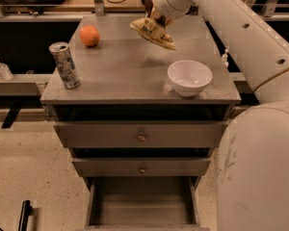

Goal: Place brown chip bag into bottom drawer

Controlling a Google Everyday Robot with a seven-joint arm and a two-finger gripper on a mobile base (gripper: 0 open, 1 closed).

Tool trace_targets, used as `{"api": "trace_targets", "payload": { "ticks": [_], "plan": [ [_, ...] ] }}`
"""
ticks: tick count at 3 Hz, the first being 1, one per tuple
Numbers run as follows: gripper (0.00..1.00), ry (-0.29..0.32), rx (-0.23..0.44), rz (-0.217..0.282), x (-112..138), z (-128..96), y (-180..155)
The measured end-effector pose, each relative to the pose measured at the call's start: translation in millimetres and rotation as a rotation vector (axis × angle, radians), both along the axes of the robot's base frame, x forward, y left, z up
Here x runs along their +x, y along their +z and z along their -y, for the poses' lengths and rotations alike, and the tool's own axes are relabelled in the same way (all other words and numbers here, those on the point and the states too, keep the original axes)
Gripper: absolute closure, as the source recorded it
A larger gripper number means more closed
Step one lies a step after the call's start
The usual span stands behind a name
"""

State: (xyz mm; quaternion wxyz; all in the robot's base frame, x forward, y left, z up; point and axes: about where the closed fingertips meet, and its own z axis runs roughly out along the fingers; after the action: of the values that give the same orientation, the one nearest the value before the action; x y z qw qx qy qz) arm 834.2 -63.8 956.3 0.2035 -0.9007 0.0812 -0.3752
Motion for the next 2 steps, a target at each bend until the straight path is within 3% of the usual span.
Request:
{"api": "trace_targets", "payload": {
  "ticks": [1, 2],
  "plan": [
    [1.0, 0.091, 0.024, 0.093, -22.5, -8.4, 76.4],
    [1.0, 0.184, 0.076, 0.146, -54.0, -12.1, 136.5]
  ]
}}
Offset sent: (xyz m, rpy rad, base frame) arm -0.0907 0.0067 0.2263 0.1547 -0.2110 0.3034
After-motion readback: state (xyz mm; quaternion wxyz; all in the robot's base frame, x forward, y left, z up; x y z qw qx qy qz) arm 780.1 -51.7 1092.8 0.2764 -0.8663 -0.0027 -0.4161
